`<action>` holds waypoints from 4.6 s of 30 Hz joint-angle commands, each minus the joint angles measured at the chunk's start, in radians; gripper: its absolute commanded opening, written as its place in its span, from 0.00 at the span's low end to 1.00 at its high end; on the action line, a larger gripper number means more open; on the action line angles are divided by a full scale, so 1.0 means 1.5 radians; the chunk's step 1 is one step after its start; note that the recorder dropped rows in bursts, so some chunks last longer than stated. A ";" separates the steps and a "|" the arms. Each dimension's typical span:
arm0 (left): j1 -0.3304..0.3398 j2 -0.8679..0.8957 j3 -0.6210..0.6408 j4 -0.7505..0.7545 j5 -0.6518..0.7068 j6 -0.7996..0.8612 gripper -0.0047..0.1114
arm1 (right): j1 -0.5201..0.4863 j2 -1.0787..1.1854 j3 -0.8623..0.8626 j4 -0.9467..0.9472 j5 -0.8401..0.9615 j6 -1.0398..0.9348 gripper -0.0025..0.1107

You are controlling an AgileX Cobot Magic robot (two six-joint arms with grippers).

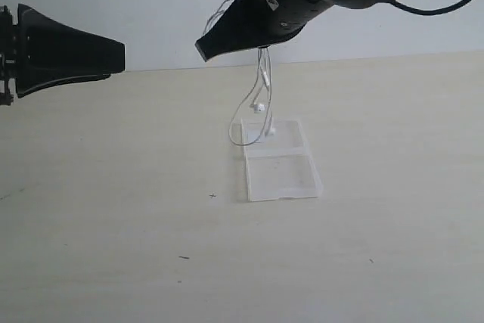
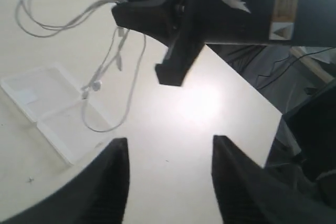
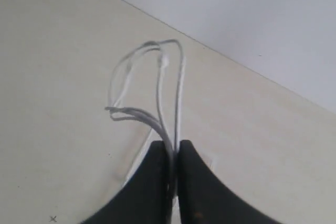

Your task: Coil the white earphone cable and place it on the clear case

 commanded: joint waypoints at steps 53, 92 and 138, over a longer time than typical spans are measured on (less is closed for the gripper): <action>0.002 0.000 0.124 -0.003 0.099 0.030 0.04 | -0.132 0.192 -0.053 0.258 0.019 -0.054 0.02; 0.002 0.000 0.127 -0.003 0.068 0.030 0.04 | -0.133 0.273 -0.232 0.412 0.257 -0.180 0.54; 0.002 0.000 0.149 -0.003 0.191 0.030 0.04 | -0.133 -0.559 0.120 0.218 0.398 -0.190 0.02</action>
